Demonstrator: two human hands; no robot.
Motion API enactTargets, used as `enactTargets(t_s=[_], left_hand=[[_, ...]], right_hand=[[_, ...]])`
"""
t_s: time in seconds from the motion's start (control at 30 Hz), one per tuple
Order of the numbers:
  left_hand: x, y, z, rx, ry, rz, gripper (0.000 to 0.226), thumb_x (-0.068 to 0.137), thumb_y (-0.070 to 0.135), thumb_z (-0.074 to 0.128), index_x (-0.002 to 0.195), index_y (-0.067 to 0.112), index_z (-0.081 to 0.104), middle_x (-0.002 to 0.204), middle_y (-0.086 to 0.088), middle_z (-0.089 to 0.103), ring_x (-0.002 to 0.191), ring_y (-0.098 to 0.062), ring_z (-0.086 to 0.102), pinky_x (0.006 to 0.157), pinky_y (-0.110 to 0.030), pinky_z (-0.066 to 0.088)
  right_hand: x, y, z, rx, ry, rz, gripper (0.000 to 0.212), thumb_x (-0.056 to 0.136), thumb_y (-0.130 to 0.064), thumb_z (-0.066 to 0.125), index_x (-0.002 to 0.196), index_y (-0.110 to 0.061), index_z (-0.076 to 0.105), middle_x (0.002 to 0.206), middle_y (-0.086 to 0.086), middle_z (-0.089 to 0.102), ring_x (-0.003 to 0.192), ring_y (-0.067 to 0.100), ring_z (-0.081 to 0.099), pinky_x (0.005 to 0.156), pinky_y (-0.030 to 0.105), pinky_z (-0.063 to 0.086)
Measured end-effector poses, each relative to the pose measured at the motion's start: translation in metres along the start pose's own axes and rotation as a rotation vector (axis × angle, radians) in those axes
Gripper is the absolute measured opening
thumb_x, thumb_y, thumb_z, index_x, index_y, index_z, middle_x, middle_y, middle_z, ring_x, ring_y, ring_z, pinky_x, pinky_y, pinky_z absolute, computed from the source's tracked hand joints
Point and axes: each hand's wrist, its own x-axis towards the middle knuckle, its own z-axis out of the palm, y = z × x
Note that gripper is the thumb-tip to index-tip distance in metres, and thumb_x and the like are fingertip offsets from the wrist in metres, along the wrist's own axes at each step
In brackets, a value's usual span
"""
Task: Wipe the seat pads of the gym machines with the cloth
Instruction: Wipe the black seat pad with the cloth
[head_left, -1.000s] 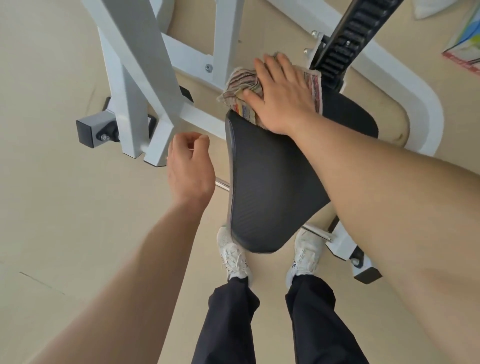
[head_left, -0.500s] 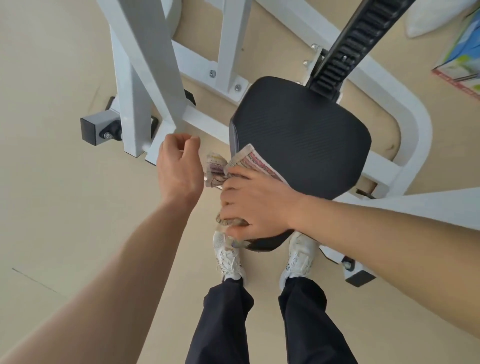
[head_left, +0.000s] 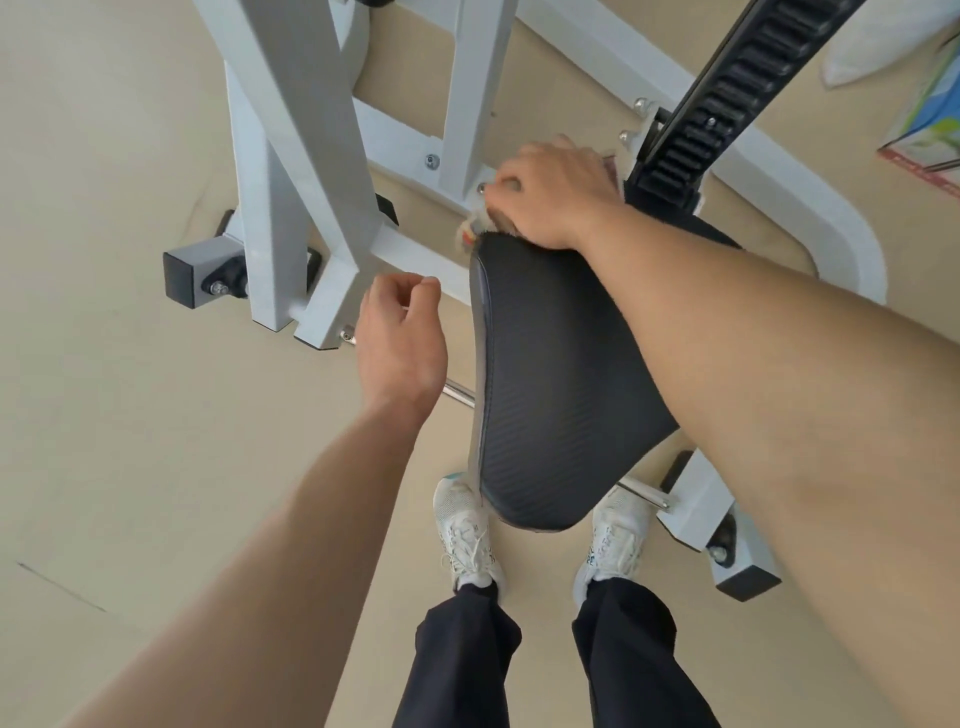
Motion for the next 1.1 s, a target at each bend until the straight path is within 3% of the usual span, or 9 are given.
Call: enactTargets(t_s=[0.07, 0.13, 0.3, 0.4, 0.5, 0.6, 0.7, 0.93, 1.1], left_hand=[[-0.003, -0.001, -0.001, -0.007, -0.018, 0.003, 0.017, 0.088, 0.040, 0.046, 0.094, 0.030, 0.058, 0.104, 0.008, 0.064, 0.105, -0.017, 0.061, 0.093, -0.037, 0.047], [-0.004, -0.002, -0.003, -0.026, -0.022, -0.009, 0.013, 0.089, 0.039, 0.047, 0.092, 0.031, 0.057, 0.103, 0.009, 0.064, 0.103, -0.017, 0.062, 0.093, -0.037, 0.048], [-0.004, -0.002, -0.004, -0.023, -0.010, 0.001, 0.012, 0.092, 0.036, 0.048, 0.094, 0.031, 0.058, 0.105, 0.008, 0.065, 0.099, -0.013, 0.062, 0.091, -0.035, 0.049], [0.004, 0.008, 0.008, 0.034, -0.008, 0.080, 0.013, 0.095, 0.030, 0.050, 0.101, 0.027, 0.062, 0.110, 0.005, 0.065, 0.090, -0.003, 0.059, 0.084, -0.027, 0.046], [0.017, 0.025, 0.030, 0.204, -0.031, 0.242, 0.025, 0.093, 0.025, 0.053, 0.114, 0.025, 0.065, 0.118, 0.004, 0.062, 0.103, -0.013, 0.060, 0.094, -0.032, 0.046], [0.030, 0.044, 0.052, 0.401, -0.063, 0.330, 0.040, 0.091, 0.022, 0.051, 0.130, 0.026, 0.060, 0.130, 0.000, 0.058, 0.122, -0.022, 0.054, 0.090, -0.027, 0.036], [0.036, 0.061, 0.069, 0.510, -0.141, 0.397, 0.048, 0.091, 0.020, 0.049, 0.139, 0.027, 0.054, 0.139, 0.002, 0.055, 0.124, -0.025, 0.053, 0.089, -0.031, 0.038], [0.045, 0.085, 0.087, 0.659, -0.287, 0.583, 0.038, 0.095, 0.017, 0.046, 0.131, 0.020, 0.059, 0.141, 0.003, 0.055, 0.129, -0.024, 0.050, 0.096, -0.036, 0.042], [0.057, 0.071, 0.058, 0.562, -0.172, 0.494, 0.031, 0.091, 0.019, 0.049, 0.116, 0.025, 0.065, 0.124, 0.006, 0.065, 0.110, -0.024, 0.060, 0.084, -0.031, 0.045]], right_hand=[[-0.003, 0.000, 0.006, 0.025, 0.040, 0.156, 0.048, 0.097, -0.051, 0.029, 0.121, -0.030, 0.065, 0.132, 0.005, 0.058, 0.125, 0.032, 0.045, 0.100, 0.045, 0.032], [-0.020, -0.007, 0.013, -0.006, 0.059, 0.150, 0.051, 0.099, -0.052, 0.021, 0.131, -0.033, 0.057, 0.151, 0.005, 0.046, 0.139, 0.036, 0.035, 0.113, 0.051, 0.026], [-0.091, -0.018, 0.019, -0.044, -0.074, -0.264, 0.053, 0.103, -0.055, 0.015, 0.152, -0.042, 0.033, 0.171, -0.006, 0.003, 0.157, 0.026, -0.005, 0.124, 0.052, 0.000], [-0.078, -0.011, 0.018, -0.012, -0.058, -0.316, 0.054, 0.099, -0.063, 0.022, 0.148, -0.045, 0.038, 0.168, -0.007, 0.017, 0.156, 0.021, 0.004, 0.124, 0.048, 0.001], [-0.032, -0.002, 0.012, 0.004, 0.044, -0.134, 0.055, 0.097, -0.063, 0.032, 0.143, -0.039, 0.049, 0.156, -0.003, 0.040, 0.149, 0.024, 0.024, 0.121, 0.047, 0.014], [-0.001, 0.013, 0.002, 0.045, 0.014, 0.040, 0.053, 0.094, -0.064, 0.033, 0.125, -0.032, 0.062, 0.135, 0.003, 0.057, 0.128, 0.029, 0.047, 0.097, 0.045, 0.036], [-0.004, 0.032, -0.002, 0.107, 0.047, 0.117, 0.055, 0.097, -0.064, 0.028, 0.114, -0.025, 0.063, 0.119, 0.006, 0.065, 0.109, 0.032, 0.059, 0.080, 0.042, 0.039], [-0.046, 0.064, 0.007, 0.144, 0.149, 0.127, 0.049, 0.107, -0.044, 0.029, 0.147, -0.020, 0.044, 0.141, 0.010, 0.054, 0.131, 0.032, 0.048, 0.106, 0.043, 0.037], [-0.020, 0.030, -0.006, 0.135, 0.053, 0.106, 0.045, 0.105, -0.042, 0.029, 0.139, -0.021, 0.051, 0.141, 0.007, 0.052, 0.129, 0.031, 0.047, 0.101, 0.045, 0.036]])
